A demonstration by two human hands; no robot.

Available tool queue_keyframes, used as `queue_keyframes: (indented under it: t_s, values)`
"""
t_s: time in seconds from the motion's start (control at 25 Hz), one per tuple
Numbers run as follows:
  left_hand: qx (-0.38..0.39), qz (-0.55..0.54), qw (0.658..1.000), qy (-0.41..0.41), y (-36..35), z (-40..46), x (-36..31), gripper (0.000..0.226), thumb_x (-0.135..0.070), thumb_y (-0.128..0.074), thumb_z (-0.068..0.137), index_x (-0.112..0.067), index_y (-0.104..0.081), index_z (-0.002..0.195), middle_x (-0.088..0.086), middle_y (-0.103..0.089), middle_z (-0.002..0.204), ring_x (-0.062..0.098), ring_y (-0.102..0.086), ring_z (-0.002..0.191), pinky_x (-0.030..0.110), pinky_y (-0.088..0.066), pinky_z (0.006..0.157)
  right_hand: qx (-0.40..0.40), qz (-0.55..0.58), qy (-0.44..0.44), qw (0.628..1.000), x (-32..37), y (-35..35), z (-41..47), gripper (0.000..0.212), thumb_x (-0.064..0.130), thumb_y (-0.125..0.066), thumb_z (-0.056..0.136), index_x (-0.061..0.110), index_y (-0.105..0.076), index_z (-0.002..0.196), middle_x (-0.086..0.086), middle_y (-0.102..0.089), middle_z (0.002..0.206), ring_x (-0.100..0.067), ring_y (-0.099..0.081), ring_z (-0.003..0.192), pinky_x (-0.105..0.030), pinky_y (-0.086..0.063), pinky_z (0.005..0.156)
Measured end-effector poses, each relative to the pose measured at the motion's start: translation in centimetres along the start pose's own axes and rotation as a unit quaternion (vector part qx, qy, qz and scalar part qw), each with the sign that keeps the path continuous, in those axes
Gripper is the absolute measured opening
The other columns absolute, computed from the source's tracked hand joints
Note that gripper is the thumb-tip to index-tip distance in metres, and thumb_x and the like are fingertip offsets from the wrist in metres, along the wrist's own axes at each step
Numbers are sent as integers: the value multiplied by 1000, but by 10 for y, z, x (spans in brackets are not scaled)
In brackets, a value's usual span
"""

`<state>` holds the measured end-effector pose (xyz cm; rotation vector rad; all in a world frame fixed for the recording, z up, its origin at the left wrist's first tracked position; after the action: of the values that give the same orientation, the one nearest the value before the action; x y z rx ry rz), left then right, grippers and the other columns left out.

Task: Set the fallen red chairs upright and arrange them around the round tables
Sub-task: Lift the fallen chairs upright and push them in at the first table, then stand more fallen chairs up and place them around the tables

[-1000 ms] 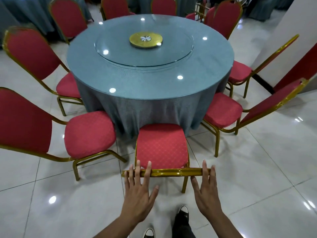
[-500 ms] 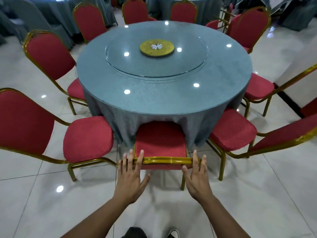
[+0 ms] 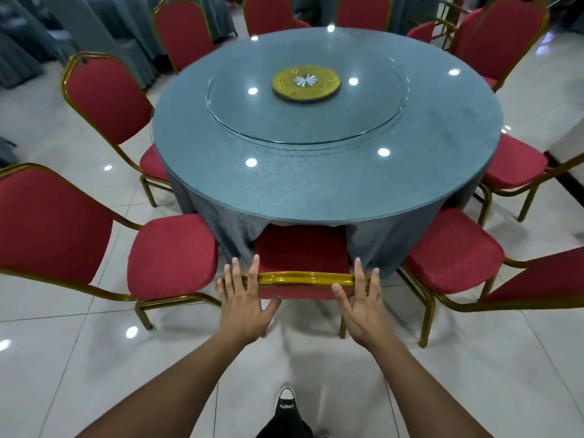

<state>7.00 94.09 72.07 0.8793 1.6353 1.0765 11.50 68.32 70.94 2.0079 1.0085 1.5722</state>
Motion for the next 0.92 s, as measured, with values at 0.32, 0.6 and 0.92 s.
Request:
queue_keyframes:
  t_s: [0.32, 0.6, 0.92]
  values:
    - [14, -8, 1000, 3, 10, 68, -8, 100, -68, -50, 87, -43, 21, 153, 13, 25, 164, 33, 26, 150, 56, 9, 121, 28, -34, -19, 999, 19, 20, 70, 78, 86, -20, 84, 61, 22, 145, -2, 26, 165, -31, -1, 155, -57, -18, 120]
    - [30, -17, 999, -8, 20, 101, -1, 98, -64, -52, 88, -39, 15, 155, 14, 18, 165, 35, 23, 150, 56, 10, 120, 41, -33, -52, 997, 41, 22, 97, 81, 86, -23, 84, 57, 13, 150, -4, 19, 167, -35, -5, 154, -62, -21, 118]
    - [-8, 11, 1000, -27, 29, 99, -16, 64, -57, -55, 89, -26, -37, 142, 3, -40, 149, 31, -20, 149, 67, -7, 119, 37, -21, -70, 997, 62, 19, 73, 69, 76, -39, 90, 41, -21, 148, -12, -4, 165, -36, -14, 151, -54, -27, 117]
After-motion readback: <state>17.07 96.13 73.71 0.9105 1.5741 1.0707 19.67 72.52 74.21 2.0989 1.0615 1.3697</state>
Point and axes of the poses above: each hand's wrist, its own z-axis towards the middle knuckle, its own y-axis out of the back of the hand, x = y × z, the point moved 1 cm from there along z, towards the middle knuckle
